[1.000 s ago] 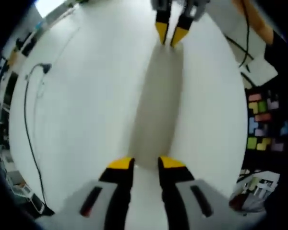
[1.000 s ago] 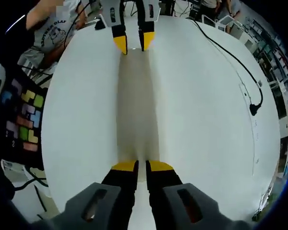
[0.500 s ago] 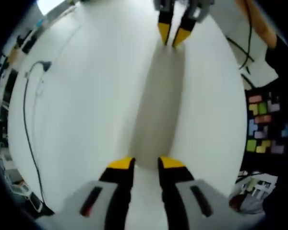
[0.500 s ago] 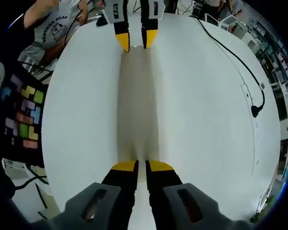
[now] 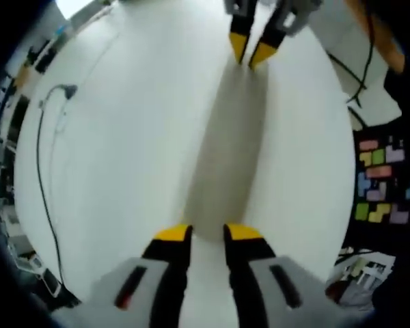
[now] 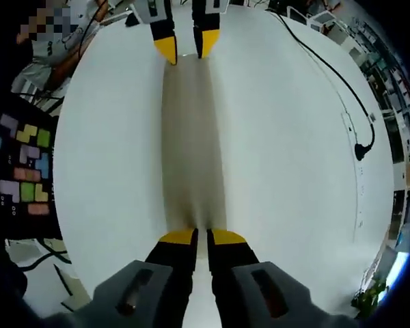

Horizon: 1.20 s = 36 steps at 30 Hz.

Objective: Arrange the utensils inside the cutlery case until each visible utensil rests in its matching compartment.

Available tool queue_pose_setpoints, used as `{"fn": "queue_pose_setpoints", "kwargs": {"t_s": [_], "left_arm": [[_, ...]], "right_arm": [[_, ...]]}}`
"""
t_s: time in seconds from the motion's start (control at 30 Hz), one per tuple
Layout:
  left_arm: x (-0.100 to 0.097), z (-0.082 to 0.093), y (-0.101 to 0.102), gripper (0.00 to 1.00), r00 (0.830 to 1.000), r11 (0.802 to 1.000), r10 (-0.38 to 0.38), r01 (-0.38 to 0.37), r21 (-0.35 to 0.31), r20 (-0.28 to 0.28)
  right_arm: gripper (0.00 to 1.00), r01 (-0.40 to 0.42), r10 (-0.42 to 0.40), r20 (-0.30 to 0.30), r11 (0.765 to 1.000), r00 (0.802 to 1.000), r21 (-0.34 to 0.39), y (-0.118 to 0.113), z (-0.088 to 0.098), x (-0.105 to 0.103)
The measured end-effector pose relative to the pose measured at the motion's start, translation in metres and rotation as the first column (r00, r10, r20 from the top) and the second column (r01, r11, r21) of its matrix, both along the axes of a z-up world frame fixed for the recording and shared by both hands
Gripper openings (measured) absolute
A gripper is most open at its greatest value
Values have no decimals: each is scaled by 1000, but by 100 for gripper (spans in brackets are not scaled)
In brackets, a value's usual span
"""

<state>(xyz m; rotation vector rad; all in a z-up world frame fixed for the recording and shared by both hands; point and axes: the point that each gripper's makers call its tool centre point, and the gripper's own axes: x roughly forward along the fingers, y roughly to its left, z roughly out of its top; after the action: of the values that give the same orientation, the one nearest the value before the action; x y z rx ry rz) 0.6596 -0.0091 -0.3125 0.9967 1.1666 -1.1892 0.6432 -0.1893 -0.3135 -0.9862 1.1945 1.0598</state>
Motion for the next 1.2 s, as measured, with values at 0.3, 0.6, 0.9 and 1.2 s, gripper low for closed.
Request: {"fn": "queue_pose_setpoints", "kwargs": {"t_s": [0.3, 0.6, 0.9, 1.2], "left_arm": [[-4, 3, 2, 18, 998, 993, 64, -63, -102, 12], [8, 43, 1, 18, 985, 867, 158, -104, -488, 71], [14, 49, 11, 37, 914, 659, 363, -114, -744, 182], [4, 25, 22, 82, 784, 375, 620, -264, -889, 28]], "right_arm": [[0, -7, -19, 177, 989, 984, 146, 0, 5, 8], [13, 94, -319, 281, 794, 905, 600, 0, 50, 7], [32, 114, -542, 213, 506, 813, 855, 2, 48, -7], [39, 129, -640, 134, 347, 757, 929, -10, 36, -25]]}}
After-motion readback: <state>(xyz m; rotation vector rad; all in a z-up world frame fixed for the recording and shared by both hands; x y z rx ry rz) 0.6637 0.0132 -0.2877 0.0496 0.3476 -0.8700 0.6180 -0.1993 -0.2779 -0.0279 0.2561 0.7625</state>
